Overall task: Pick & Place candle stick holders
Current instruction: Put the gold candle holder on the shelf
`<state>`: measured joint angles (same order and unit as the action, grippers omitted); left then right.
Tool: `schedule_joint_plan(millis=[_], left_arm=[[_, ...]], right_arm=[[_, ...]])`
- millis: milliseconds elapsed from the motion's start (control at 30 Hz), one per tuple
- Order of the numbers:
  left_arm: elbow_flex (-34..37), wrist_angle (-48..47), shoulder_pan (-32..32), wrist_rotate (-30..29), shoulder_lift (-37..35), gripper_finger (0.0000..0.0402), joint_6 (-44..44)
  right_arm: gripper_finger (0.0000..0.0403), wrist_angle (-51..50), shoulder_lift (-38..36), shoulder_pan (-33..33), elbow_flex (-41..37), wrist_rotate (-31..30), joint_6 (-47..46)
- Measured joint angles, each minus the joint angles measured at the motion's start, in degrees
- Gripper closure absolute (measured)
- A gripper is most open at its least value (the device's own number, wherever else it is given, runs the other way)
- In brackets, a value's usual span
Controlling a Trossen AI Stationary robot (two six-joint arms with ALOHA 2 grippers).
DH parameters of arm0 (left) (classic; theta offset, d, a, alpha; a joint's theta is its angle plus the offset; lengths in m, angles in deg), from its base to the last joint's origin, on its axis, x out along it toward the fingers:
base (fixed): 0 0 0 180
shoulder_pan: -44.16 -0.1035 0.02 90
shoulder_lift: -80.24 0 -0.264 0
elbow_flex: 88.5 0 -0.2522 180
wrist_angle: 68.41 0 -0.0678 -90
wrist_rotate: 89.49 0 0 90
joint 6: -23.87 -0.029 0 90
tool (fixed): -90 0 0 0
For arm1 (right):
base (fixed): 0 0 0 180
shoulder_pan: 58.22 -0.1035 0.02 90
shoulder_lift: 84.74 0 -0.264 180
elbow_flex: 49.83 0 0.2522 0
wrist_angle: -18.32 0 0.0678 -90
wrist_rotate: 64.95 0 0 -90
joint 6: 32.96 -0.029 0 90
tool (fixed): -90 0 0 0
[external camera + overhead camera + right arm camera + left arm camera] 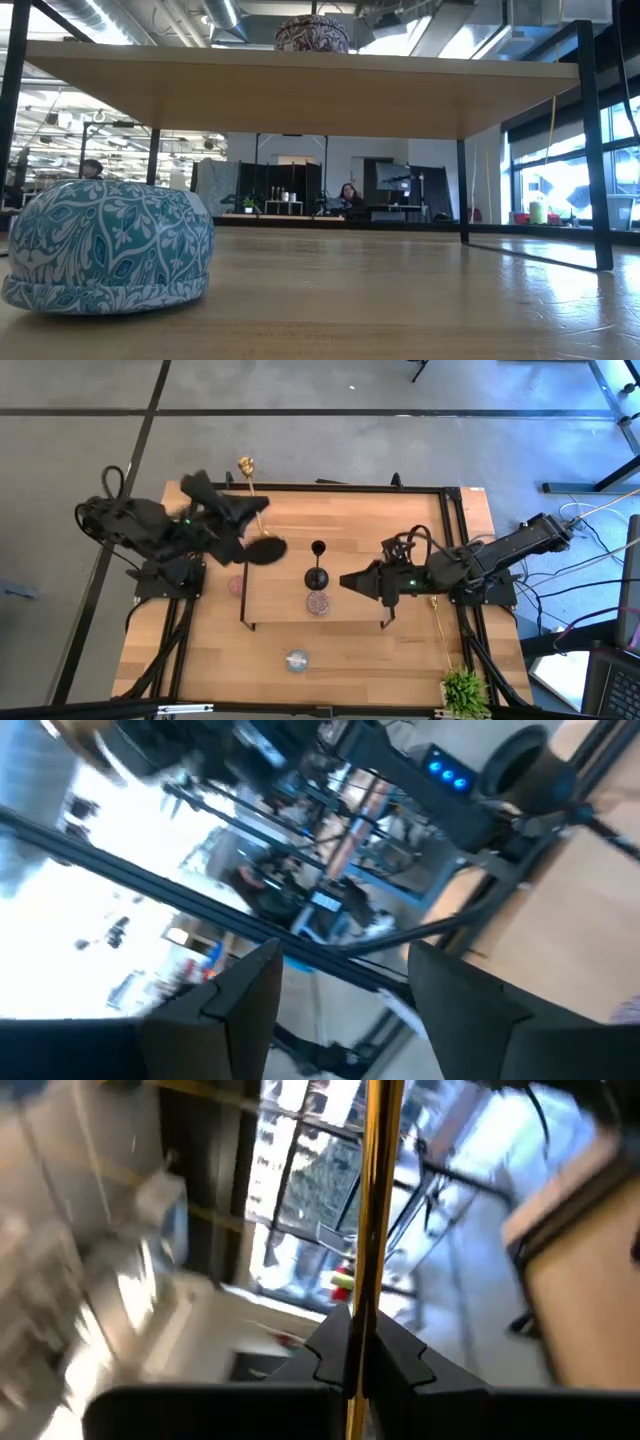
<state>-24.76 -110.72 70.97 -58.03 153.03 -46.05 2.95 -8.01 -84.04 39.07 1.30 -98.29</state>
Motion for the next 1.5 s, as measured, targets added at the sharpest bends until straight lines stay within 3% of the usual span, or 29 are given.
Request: schedule_joint_plan(millis=[167, 400, 700, 900, 1067, 1500], left_arm=[[0.00, -0.25, -0.22, -0.34, 3.14, 0.0392, -10.68], [0.00, -1.32, -1.95, 4.30, 8.51, 0.0392, -18.95], [0.02, -1.63, -0.87, 13.25, 13.49, 0.0392, -21.39], [0.02, -1.73, -0.55, 15.84, 16.57, 0.0392, -23.93], [0.04, -2.03, -1.20, 14.53, 18.78, 0.0392, -29.25], [-1.35, 5.11, -4.17, 13.11, 20.06, 0.0392, -31.70]], right_arm=[[0.0183, 3.96, 0.00, 0.69, 0.00, 3.01, -4.74], [0.0183, 7.16, 0.00, 2.71, 0.00, 10.61, -14.93], [0.0183, 7.01, 0.00, 5.51, 0.00, 19.93, -24.22], [0.0183, 6.95, 0.15, 6.01, 0.00, 21.56, -29.45], [0.0183, 5.49, 0.42, 5.55, 0.00, 22.53, -32.12], [0.0183, 3.87, 0.51, 4.34, 0.00, 22.05, -31.56]])
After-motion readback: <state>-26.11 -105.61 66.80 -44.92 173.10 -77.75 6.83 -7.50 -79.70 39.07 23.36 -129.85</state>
